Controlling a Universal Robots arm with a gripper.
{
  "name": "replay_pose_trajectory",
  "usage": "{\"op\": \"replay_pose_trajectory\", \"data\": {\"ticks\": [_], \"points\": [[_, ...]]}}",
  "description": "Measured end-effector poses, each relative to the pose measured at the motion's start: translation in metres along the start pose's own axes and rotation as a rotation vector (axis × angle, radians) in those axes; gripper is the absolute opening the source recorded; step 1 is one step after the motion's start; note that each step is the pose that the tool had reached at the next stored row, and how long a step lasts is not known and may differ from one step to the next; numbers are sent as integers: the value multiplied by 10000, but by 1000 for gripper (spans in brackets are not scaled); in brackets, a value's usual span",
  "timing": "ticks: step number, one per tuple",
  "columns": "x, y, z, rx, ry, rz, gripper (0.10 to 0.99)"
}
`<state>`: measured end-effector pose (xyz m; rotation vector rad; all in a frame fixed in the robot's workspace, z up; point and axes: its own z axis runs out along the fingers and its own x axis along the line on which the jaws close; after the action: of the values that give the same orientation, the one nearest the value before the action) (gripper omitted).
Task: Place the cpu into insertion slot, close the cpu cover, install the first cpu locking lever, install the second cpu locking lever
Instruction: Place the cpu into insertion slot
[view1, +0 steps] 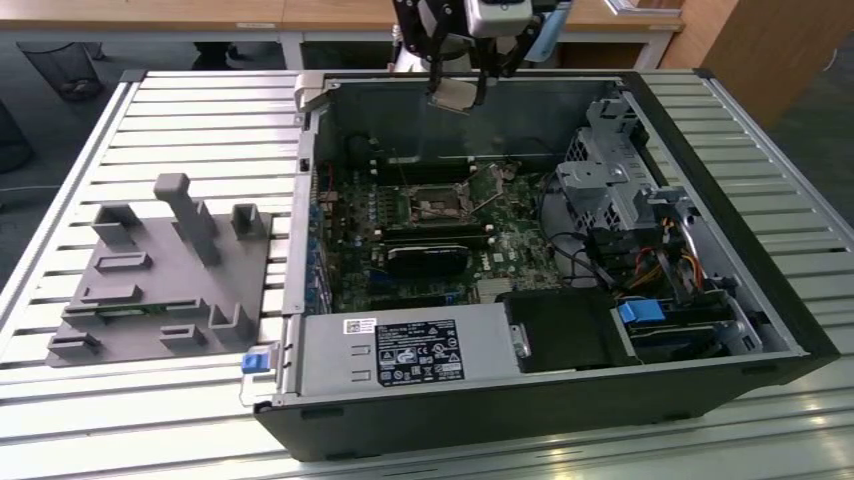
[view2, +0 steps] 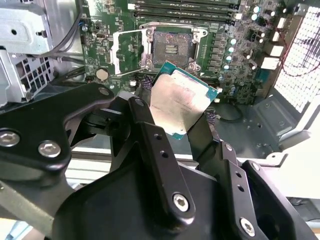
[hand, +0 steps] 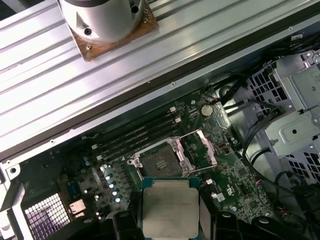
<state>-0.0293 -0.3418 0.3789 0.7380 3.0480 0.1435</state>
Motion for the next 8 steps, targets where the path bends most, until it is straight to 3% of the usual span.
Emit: {"op": "replay_pose_trajectory", "data": {"ticks": [8], "points": [[1,1,3,-14,-63,698,541]]}}
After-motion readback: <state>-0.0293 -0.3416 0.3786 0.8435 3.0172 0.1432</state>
